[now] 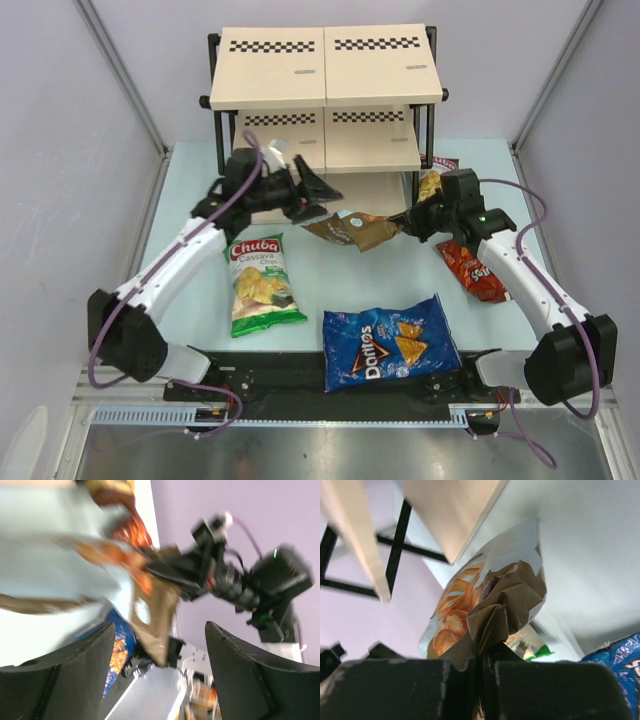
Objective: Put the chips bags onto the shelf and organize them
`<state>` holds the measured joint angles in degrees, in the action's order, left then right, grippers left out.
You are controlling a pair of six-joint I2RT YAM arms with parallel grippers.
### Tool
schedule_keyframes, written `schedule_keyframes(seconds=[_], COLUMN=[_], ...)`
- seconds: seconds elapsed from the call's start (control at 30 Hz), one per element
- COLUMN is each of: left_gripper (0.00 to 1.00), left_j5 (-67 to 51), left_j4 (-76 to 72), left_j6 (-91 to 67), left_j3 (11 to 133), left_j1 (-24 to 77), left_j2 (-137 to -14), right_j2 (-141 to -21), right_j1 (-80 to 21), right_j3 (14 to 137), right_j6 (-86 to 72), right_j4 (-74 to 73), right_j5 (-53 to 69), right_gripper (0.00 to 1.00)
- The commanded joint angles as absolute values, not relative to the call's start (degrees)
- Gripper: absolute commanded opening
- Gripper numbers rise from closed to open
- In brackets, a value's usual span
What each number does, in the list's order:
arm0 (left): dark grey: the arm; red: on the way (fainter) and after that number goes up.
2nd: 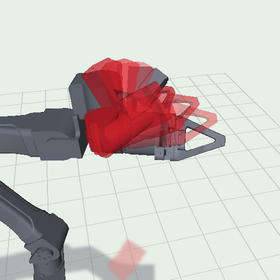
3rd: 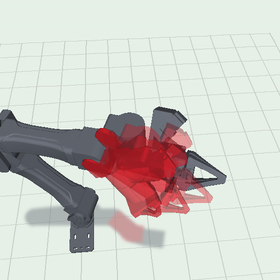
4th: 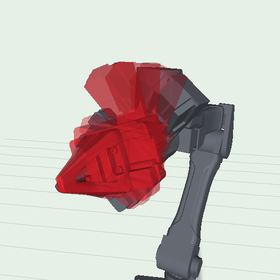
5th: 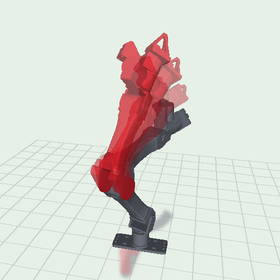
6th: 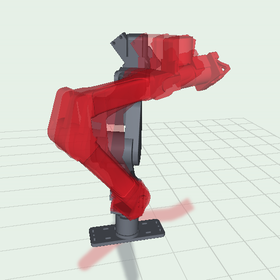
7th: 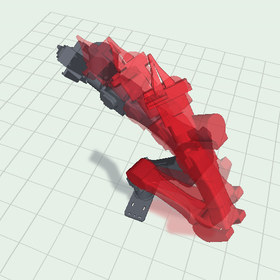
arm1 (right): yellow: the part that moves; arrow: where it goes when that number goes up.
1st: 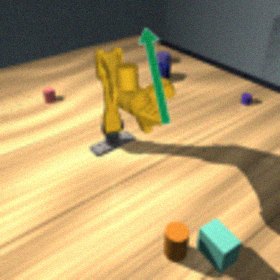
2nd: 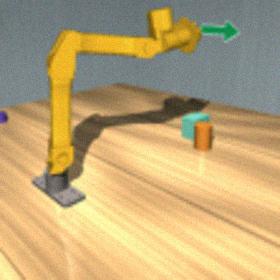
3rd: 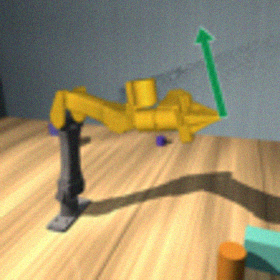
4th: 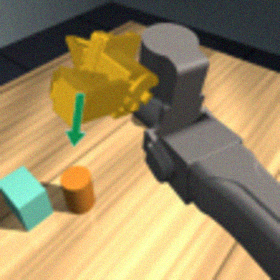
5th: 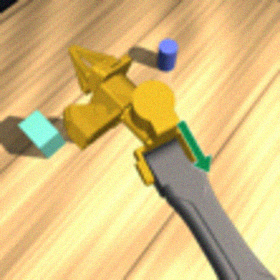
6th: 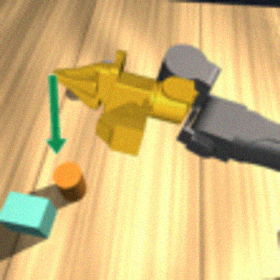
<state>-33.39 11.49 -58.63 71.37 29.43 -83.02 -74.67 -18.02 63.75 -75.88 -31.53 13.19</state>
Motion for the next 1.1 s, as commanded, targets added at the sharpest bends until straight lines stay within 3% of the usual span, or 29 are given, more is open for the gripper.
schedule_keyframes(seconds=[0.0, 0.23, 0.37, 0.67, 1.07], left_gripper=[0.77, 0.77, 0.77, 0.77, 0.77], left_j5=[-33.5, -32.5, -30.6, -29.5, -27.7], left_j4=[21.8, 27.4, 28.2, 29.2, 31.1], left_j6=[-51.9, -47.3, -46.4, -44.6, -42.4], left_j3=[73.5, 70.3, 70.8, 72.3, 75.1], left_j1=[21.6, 13.0, 12.4, 11.5, 10.5], left_j2=[-76.6, -72.2, -71.7, -71.2, -71.3], right_j2=[-68.7, -66.5, -67.8, -71.5, -75.7], right_j1=[-16.6, -14.2, -14.3, -14.3, -17.5], right_j3=[67.2, 74.4, 78.1, 90.9, 82.6], right_j6=[-68.8, -62.0, -61.0, -52.1, -37.8], right_j4=[-25.7, -19.9, -13.5, -16.0, -5.7], right_j5=[22.8, 23.7, 22.0, 17.1, 3.3], right_gripper=[0.00, 0.00, 0.00, 0.00, 0.00])
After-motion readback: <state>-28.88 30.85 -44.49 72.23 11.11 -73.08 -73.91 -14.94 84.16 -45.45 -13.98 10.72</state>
